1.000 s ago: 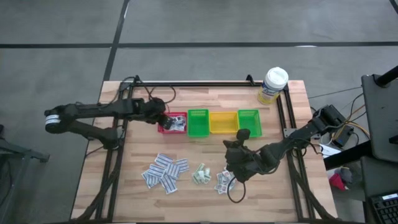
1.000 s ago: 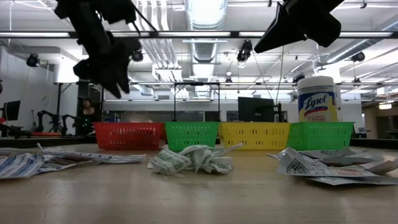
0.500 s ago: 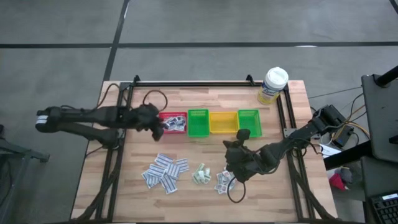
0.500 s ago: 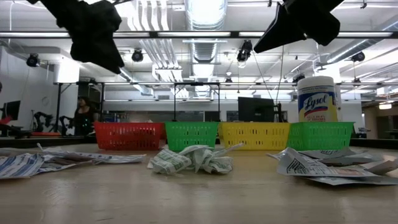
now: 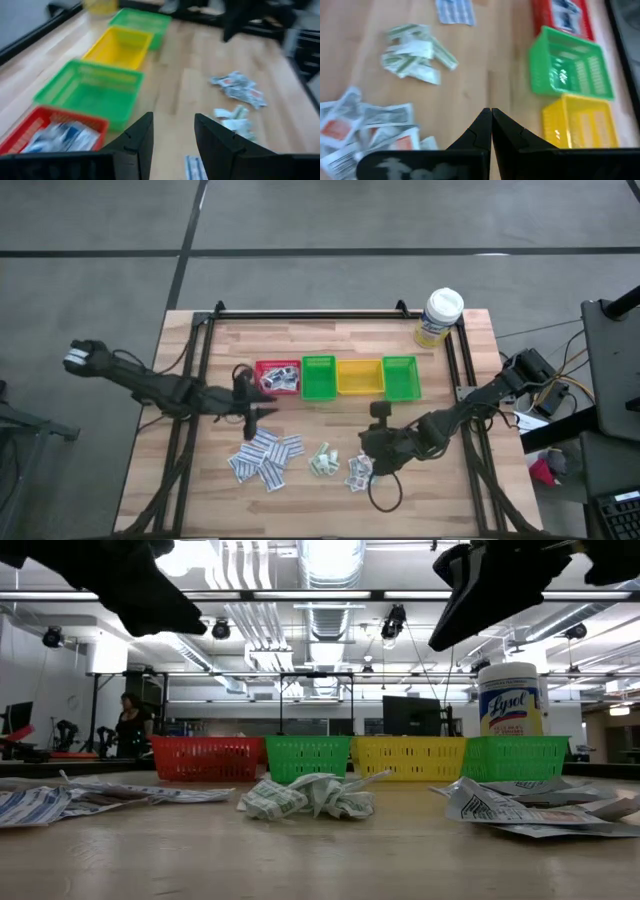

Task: Pick & Place First Aid Supplies
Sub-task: Put the green bandage into the right green basket

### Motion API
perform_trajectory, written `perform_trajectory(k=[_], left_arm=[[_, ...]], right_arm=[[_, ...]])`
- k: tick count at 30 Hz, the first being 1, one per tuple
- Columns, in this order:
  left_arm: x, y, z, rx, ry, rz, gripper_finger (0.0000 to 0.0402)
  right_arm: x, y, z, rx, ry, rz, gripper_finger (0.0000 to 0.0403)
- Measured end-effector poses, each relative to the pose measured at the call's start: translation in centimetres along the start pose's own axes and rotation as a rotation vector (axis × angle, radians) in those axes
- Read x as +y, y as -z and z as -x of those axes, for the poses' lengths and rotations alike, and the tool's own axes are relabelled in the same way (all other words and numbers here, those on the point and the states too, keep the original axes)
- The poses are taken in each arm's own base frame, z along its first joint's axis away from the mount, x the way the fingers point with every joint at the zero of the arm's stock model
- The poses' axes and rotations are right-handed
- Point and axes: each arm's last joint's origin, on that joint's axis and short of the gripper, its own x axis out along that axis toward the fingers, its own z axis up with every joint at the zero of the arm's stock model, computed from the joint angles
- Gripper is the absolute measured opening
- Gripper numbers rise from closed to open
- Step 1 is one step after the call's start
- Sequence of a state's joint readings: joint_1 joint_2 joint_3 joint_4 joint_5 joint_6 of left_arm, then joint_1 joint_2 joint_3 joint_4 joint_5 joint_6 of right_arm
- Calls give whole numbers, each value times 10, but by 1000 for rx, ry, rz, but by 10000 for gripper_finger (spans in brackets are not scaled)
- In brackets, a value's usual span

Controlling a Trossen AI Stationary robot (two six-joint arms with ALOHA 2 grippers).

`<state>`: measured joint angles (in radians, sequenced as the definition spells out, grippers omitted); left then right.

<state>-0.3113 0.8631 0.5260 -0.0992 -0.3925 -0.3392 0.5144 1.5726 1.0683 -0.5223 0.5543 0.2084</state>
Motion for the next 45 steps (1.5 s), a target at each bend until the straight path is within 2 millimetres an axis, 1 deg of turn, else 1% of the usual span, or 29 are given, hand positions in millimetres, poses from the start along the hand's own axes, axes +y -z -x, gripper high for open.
perform_trajectory(k=[5, 10, 14, 19, 22, 28, 31, 35, 38, 43, 45], left_arm=[[-11, 16, -1, -108, 107, -89, 136], [-12, 28, 0, -126, 140, -97, 136], [-10, 31, 2, -131, 143, -88, 136], [-8, 26, 10, -172, 153, -95, 135], [-6, 23, 16, -190, 156, -102, 135], [-2, 24, 25, -186, 155, -102, 135], [-1, 24, 29, -188, 157, -104, 135], [2, 25, 33, -187, 155, -107, 135], [4, 29, 34, -182, 156, -114, 136], [7, 36, 34, -184, 165, -126, 136], [8, 40, 34, -179, 165, -128, 136]], right_arm=[[3, -11, -1, -94, -89, 62, 8], [-1, -20, -4, -155, -163, 106, 8], [-7, -21, -7, -155, -154, 110, 8], [-12, -22, -11, -150, -153, 98, 8], [-11, -22, -20, -140, -160, 101, 9], [-6, -29, -46, -95, -153, 203, 9], [-9, -34, -56, -69, -147, 224, 9], [-12, -39, -68, -36, -215, 225, 9], [-10, -43, -75, -14, -235, 245, 9], [-5, -50, -85, 41, -244, 331, 9], [-3, -55, -89, 42, -256, 350, 9]])
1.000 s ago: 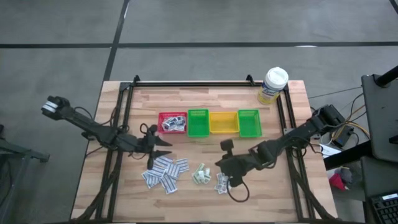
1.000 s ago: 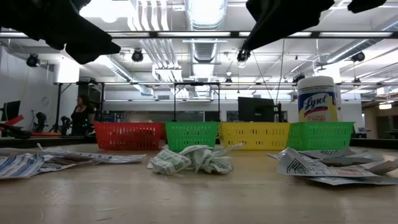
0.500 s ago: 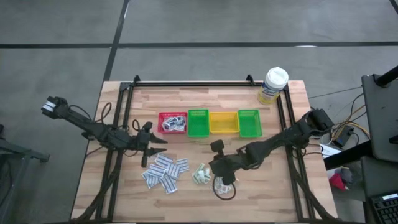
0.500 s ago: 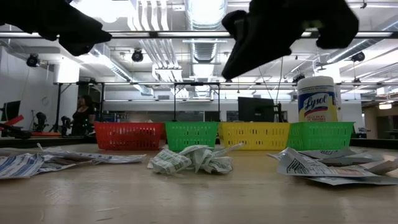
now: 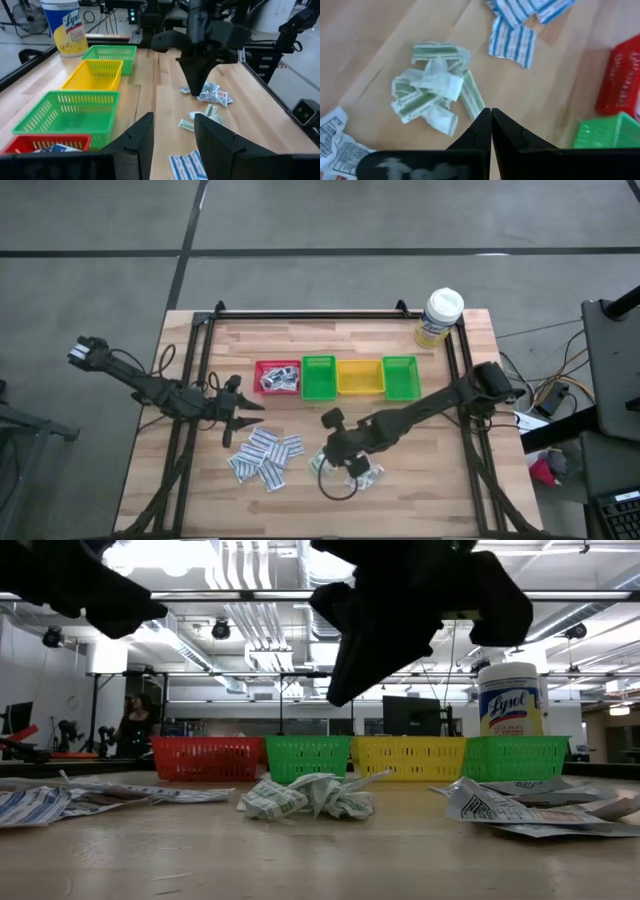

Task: Pick & Place First Aid Supplies
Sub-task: Put the green bandage into the right green basket

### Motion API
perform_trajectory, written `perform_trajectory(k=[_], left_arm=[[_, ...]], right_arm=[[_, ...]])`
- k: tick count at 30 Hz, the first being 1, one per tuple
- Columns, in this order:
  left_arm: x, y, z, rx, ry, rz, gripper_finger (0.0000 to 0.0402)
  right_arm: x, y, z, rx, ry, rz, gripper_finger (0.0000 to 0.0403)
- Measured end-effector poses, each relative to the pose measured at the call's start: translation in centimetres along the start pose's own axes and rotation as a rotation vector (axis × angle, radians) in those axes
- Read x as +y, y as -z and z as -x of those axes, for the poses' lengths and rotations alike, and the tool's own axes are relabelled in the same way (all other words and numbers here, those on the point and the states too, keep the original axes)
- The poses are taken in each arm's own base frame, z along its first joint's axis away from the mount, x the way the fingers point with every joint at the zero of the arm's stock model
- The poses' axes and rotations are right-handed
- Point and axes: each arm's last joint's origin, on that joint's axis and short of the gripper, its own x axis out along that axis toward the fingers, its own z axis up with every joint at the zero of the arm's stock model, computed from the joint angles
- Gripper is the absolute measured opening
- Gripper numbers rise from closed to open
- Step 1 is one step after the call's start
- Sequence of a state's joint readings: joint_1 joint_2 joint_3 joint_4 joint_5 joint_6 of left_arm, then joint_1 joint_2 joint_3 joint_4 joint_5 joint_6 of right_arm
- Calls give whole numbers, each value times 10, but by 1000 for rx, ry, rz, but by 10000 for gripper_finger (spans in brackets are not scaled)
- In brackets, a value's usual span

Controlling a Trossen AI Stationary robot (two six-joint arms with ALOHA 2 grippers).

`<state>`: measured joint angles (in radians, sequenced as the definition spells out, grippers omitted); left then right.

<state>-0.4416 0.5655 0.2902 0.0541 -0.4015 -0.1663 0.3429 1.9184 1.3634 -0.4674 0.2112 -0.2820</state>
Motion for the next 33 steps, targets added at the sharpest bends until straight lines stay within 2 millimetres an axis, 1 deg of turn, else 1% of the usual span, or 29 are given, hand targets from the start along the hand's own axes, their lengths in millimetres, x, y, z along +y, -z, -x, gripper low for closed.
perform_trajectory(k=[4, 6, 12, 15, 22, 25, 28, 33], left_arm=[[1, 9, 0, 4, 7, 22, 136], [1, 9, 1, -1, 16, 28, 136], [2, 9, 3, -16, 25, 23, 136], [2, 9, 4, -22, 26, 26, 136], [3, 10, 4, -23, 26, 25, 136], [3, 10, 4, -23, 26, 26, 136], [3, 10, 4, -23, 25, 30, 136], [3, 10, 4, -22, 25, 35, 136]], right_arm=[[1, -5, -13, 44, -26, 41, 9], [1, -7, -20, 87, -38, 64, 9], [0, -12, -34, 142, -56, 110, 10], [-2, -13, -36, 144, -55, 114, 24], [-5, -13, -33, 128, -73, 105, 82], [-5, -13, -34, 132, -75, 114, 99], [-5, -11, -38, 140, -78, 134, 107], [-6, -10, -38, 142, -79, 134, 109]])
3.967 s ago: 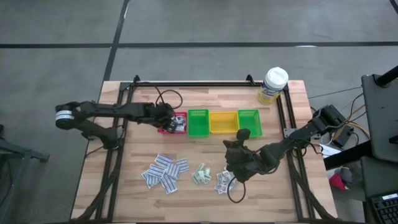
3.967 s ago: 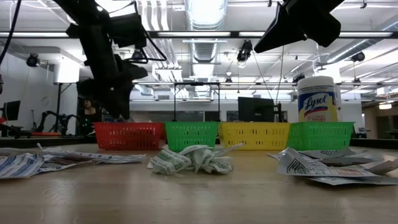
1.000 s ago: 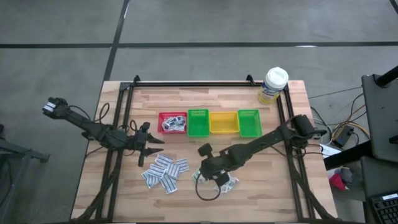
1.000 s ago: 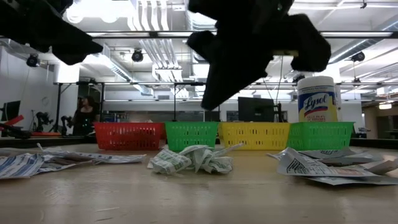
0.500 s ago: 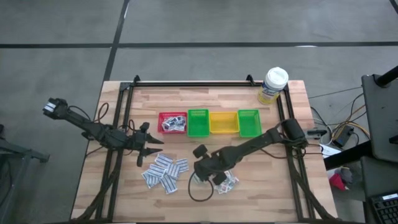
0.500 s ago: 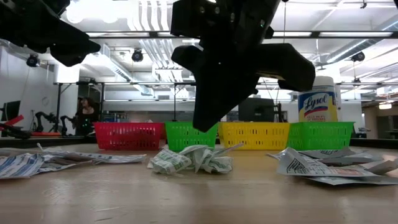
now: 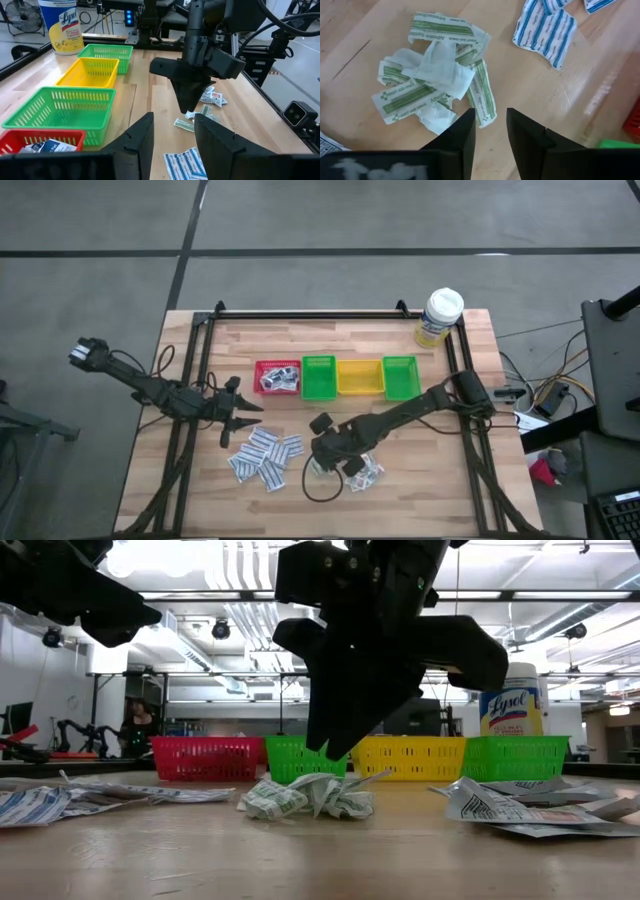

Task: Pick & Place First Aid Supplies
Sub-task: Put the green bandage into the right green basket

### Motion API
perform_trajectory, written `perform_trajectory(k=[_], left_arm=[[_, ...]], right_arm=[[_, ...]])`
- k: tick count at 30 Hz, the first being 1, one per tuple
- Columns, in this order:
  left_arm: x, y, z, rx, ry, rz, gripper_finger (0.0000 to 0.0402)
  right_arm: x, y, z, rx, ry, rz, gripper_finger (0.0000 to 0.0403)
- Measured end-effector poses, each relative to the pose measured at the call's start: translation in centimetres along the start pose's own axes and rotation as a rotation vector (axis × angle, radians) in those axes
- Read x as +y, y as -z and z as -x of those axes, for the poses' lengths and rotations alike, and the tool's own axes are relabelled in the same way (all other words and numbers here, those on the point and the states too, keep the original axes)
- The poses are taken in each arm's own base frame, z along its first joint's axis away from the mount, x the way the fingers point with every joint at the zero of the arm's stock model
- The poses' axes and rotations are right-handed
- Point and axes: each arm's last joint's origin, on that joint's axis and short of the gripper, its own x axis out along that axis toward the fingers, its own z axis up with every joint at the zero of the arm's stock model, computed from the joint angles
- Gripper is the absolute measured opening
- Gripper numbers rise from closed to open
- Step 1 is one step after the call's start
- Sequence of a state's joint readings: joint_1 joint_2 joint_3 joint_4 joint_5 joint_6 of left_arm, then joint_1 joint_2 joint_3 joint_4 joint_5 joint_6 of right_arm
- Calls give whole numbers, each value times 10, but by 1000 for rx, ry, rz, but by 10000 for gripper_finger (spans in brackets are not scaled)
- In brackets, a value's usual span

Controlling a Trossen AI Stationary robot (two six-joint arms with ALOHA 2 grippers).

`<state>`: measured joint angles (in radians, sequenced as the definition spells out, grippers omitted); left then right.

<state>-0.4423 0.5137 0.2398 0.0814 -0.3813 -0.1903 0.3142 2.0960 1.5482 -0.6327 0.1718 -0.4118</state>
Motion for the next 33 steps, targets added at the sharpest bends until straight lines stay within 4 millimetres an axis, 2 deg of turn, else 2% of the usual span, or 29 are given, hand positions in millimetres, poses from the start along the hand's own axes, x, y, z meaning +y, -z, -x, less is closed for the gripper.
perform_trajectory(k=[11, 20, 28, 33], left_arm=[[0, 0, 0, -1, -1, 5, 136], [0, 0, 0, 1, -2, 12, 136], [0, 1, 0, 7, -3, 18, 136], [0, 1, 0, 7, -4, 23, 136]], right_arm=[[-1, 2, -2, -19, -54, -19, 109], [1, 5, -28, 32, -46, 6, 109], [-4, 7, -29, 44, -26, -5, 108], [-7, 8, -30, 50, -23, -12, 91]])
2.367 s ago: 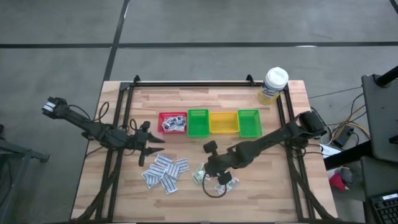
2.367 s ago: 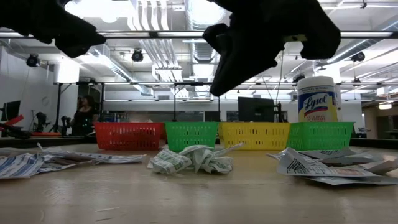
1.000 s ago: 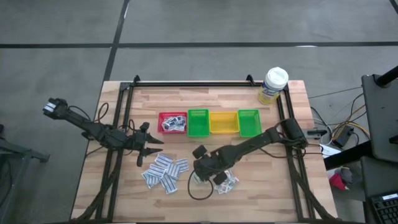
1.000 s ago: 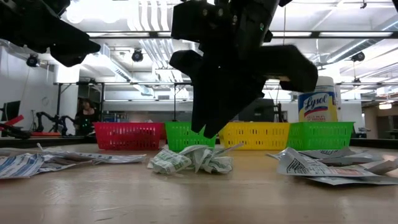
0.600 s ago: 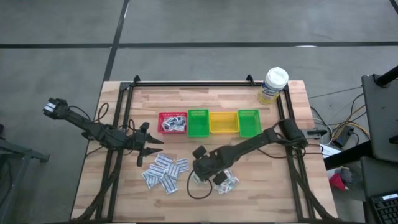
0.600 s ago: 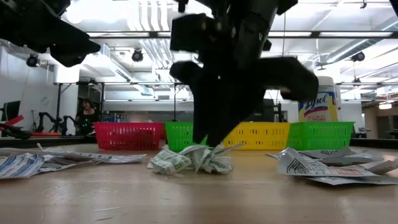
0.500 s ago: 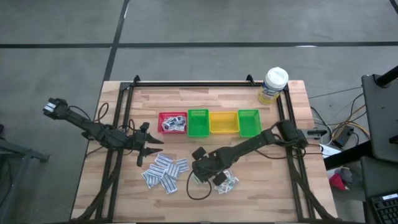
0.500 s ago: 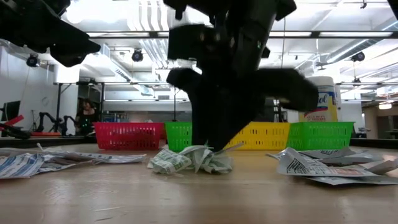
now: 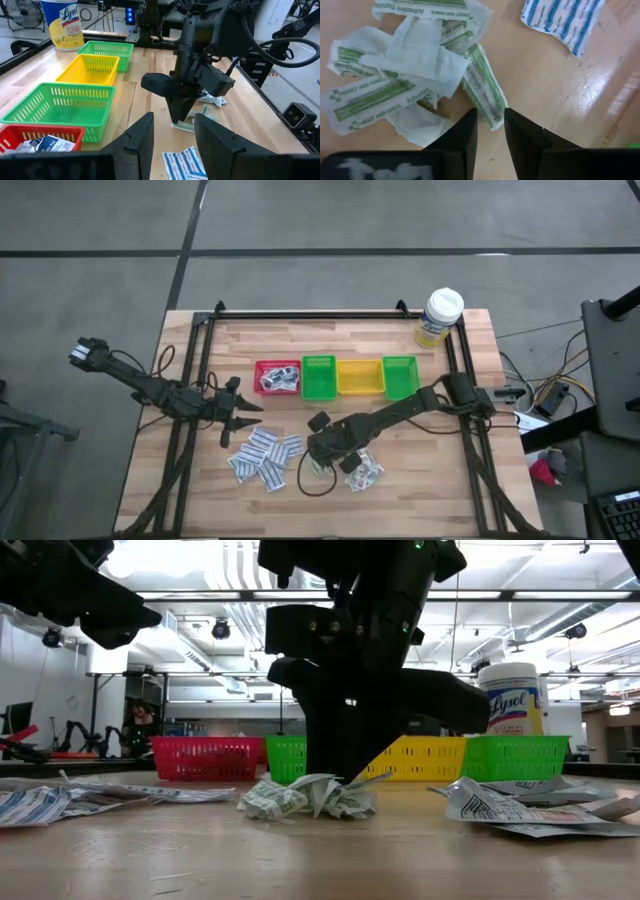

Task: Pick & Place First Aid Supplies
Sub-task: Put the green bandage into the right green basket

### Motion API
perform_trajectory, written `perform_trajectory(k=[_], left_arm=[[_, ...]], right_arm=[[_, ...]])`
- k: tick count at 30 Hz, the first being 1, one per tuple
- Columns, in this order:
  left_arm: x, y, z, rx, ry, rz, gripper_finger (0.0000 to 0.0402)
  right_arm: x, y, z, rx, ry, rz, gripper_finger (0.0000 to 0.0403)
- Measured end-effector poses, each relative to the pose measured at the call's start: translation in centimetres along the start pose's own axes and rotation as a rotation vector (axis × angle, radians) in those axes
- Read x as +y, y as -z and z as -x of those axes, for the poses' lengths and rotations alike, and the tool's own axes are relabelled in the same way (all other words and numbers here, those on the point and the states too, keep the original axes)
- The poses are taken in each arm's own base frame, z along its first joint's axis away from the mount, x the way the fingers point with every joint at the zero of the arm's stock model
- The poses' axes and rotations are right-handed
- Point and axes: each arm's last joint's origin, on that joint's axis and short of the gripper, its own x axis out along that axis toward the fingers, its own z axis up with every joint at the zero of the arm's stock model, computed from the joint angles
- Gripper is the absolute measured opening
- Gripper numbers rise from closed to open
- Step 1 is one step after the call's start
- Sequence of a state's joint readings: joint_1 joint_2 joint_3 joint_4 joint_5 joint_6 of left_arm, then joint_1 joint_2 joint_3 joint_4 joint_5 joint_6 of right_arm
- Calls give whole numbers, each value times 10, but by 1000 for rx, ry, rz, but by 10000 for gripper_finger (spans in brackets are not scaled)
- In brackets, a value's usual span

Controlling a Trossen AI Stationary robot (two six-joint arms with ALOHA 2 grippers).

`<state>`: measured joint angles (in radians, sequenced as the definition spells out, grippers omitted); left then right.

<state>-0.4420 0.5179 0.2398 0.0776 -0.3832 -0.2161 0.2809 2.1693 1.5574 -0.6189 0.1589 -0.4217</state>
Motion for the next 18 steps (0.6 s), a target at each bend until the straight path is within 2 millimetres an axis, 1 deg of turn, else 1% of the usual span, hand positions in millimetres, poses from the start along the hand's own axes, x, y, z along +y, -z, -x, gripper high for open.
perform_trajectory(k=[11, 14, 18], left_arm=[[0, 0, 0, 0, 0, 2, 136], [0, 0, 0, 0, 0, 4, 136], [0, 0, 0, 0, 0, 4, 136]], right_arm=[[-3, 1, -1, 0, 3, -11, 40], [-4, 2, -1, 0, 4, -12, 34], [-4, 2, -1, -1, 2, 8, 37]])
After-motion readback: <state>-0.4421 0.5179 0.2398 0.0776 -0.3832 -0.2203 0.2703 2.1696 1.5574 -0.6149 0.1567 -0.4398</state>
